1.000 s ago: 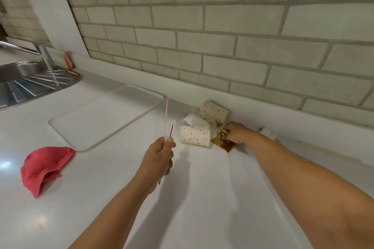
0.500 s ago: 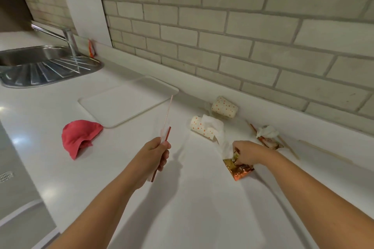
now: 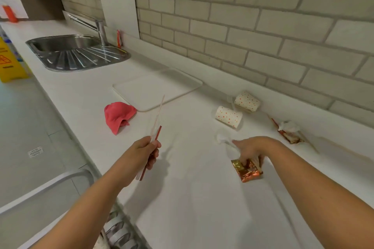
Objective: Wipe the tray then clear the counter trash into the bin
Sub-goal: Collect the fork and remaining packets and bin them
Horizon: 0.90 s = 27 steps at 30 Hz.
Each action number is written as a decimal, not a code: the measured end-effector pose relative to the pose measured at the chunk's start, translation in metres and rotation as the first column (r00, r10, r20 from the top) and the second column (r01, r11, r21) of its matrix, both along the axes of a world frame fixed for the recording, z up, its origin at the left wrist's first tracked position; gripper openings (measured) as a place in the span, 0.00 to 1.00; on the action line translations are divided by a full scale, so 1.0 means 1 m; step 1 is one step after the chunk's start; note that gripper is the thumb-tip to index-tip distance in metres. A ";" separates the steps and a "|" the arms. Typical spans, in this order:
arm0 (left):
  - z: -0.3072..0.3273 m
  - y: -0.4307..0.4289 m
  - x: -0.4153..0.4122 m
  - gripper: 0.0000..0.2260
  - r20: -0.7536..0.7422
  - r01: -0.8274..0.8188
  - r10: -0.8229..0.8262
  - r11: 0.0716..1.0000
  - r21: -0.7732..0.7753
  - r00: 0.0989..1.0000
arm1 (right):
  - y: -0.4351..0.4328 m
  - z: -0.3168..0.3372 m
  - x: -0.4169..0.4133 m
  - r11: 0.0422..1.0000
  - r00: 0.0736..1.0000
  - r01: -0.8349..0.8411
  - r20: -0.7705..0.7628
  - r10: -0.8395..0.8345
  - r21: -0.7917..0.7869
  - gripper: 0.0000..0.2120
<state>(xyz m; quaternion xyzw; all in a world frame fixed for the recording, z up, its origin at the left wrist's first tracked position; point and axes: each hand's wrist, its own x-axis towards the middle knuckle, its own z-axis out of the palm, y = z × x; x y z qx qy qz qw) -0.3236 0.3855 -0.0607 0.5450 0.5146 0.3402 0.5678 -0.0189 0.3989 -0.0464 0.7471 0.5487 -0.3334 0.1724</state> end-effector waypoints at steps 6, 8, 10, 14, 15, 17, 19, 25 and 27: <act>-0.011 0.000 -0.037 0.11 -0.020 -0.074 0.075 0.997 0.010 0.997 | -0.012 -0.016 -0.030 0.939 0.969 -0.205 0.195 0.153 0.277 0.09; -0.017 -0.001 -0.045 0.12 -0.023 -0.098 0.098 0.995 0.004 0.995 | -0.016 -0.021 -0.044 0.904 0.946 -0.277 0.256 0.198 0.325 0.11; -0.020 -0.003 -0.053 0.12 -0.027 -0.119 0.118 0.993 -0.001 0.993 | -0.018 -0.025 -0.061 0.888 0.947 -0.297 0.228 0.226 0.352 0.13; -0.022 -0.014 -0.068 0.12 -0.053 -0.146 0.147 0.989 0.012 0.988 | -0.021 -0.028 -0.104 0.862 0.927 -0.366 0.217 0.305 0.352 0.11; -0.023 -0.016 -0.074 0.12 -0.064 -0.154 0.155 0.988 0.022 0.986 | -0.022 -0.028 -0.118 0.853 0.920 -0.387 0.210 0.331 0.350 0.11; -0.028 -0.022 -0.093 0.13 -0.099 -0.181 0.184 0.983 0.039 0.978 | -0.026 -0.030 -0.150 0.835 0.909 -0.417 0.178 0.377 0.359 0.11; -0.035 -0.027 -0.114 0.14 -0.114 -0.233 0.236 0.972 0.042 0.965 | -0.032 -0.031 -0.184 0.821 0.906 -0.416 0.102 0.411 0.391 0.11; -0.060 -0.053 -0.181 0.13 0.021 -0.297 0.299 0.954 -0.041 0.954 | -0.050 -0.040 -0.289 0.726 0.793 -0.397 -0.189 0.579 0.561 0.16; -0.070 -0.062 -0.200 0.13 0.014 -0.299 0.301 0.951 -0.074 0.954 | -0.055 -0.054 -0.321 0.724 0.759 -0.380 -0.253 0.600 0.575 0.16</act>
